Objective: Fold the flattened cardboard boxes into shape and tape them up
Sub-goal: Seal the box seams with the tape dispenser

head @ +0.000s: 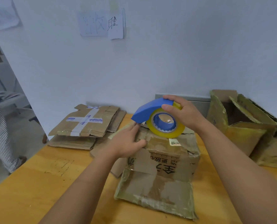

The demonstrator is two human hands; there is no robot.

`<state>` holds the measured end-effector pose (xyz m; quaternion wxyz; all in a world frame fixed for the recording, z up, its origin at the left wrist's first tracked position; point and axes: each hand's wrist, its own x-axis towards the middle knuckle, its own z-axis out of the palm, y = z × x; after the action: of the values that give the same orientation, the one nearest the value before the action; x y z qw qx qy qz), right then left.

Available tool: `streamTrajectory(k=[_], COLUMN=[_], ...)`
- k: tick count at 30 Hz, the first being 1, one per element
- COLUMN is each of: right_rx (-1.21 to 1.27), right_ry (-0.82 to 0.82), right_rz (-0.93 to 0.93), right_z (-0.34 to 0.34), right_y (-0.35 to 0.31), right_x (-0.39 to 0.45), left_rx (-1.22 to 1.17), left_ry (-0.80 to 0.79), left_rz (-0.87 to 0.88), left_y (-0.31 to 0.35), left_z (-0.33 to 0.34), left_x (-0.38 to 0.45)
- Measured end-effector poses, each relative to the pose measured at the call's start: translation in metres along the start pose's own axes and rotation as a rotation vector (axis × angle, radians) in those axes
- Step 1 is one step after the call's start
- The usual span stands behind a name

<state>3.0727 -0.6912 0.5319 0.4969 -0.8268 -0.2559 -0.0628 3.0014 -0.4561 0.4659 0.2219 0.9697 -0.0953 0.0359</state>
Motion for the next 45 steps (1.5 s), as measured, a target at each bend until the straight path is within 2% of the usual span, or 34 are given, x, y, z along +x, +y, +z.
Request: streamTrajectory(k=[10,17,21,24,27,34,40,45], right_rx=[-0.039,-0.057,-0.01,0.025,0.015,-0.079,-0.138,-0.127], right_ry=[-0.102,-0.02,0.041,0.086,0.118,0.118,0.102,0.131], right_rz=[0.033,0.044,0.04,0.054,0.068,0.074,0.068,0.071], right_z=[-0.038,-0.07,-0.063,-0.059,-0.055,-0.054,-0.057,-0.057], right_y=[0.003,0.011,0.016,0.015,0.013,0.009,0.014,0.017], right_x=[-0.002,-0.022,-0.03,-0.032,-0.035,-0.035,-0.029,-0.028], left_rx=[0.092,0.126,0.239,0.223,0.239,0.397,0.379,0.288], left_ry=[-0.058,-0.123,-0.08,-0.029,0.005,-0.082,-0.146,-0.052], left_rz=[-0.029,-0.043,-0.04,-0.049,-0.017,0.103,0.067,0.165], left_y=[0.007,0.011,0.017,0.026,0.022,0.02,0.031,0.036], left_z=[-0.002,-0.009,-0.001,0.012,0.009,-0.001,0.005,0.008], left_x=[0.001,0.004,0.014,0.02,0.031,0.05,0.05,0.043])
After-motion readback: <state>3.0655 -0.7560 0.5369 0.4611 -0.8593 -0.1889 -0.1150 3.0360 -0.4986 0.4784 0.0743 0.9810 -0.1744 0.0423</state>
